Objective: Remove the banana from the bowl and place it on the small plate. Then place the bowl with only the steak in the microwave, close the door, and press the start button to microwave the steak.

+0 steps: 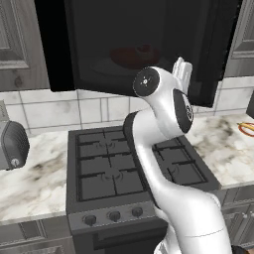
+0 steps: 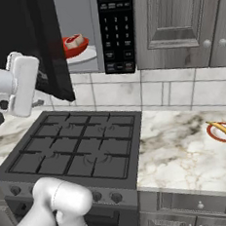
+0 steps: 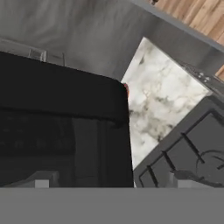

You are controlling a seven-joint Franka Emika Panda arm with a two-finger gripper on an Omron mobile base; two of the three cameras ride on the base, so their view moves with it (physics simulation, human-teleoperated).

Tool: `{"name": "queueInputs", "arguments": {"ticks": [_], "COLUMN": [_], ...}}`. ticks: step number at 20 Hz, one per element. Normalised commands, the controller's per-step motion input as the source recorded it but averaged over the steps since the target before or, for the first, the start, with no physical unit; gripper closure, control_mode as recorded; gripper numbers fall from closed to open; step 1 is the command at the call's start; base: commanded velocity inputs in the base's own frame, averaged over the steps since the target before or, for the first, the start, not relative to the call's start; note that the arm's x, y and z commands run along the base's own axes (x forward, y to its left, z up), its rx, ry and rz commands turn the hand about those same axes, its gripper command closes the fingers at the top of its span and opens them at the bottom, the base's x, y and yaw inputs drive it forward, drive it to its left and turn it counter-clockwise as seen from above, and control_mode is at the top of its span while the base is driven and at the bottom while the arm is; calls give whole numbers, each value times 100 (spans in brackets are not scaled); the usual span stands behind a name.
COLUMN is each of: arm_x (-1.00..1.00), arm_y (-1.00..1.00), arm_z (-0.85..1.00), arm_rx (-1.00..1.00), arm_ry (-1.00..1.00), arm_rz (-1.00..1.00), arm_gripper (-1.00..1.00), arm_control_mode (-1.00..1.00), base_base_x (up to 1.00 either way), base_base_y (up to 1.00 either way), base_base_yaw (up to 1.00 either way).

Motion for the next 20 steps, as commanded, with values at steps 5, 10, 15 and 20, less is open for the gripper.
{"name": "queueInputs", "arguments": {"ticks": [5, 10, 15, 20], "arm_x": [56, 79, 84, 77], "arm_y": [-20, 0, 0, 0], "arm_z": [0, 0, 0, 0], "arm_rx": [15, 7, 3, 2], "arm_ry": [0, -6, -7, -2], "arm_rz": [13, 25, 28, 26], "arm_gripper": [-100, -100, -100, -100], "arm_control_mode": [-100, -100, -100, -100], "base_base_x": [0, 0, 0, 0], "base_base_y": [0, 0, 0, 0], "base_base_yaw": [0, 0, 0, 0]}}
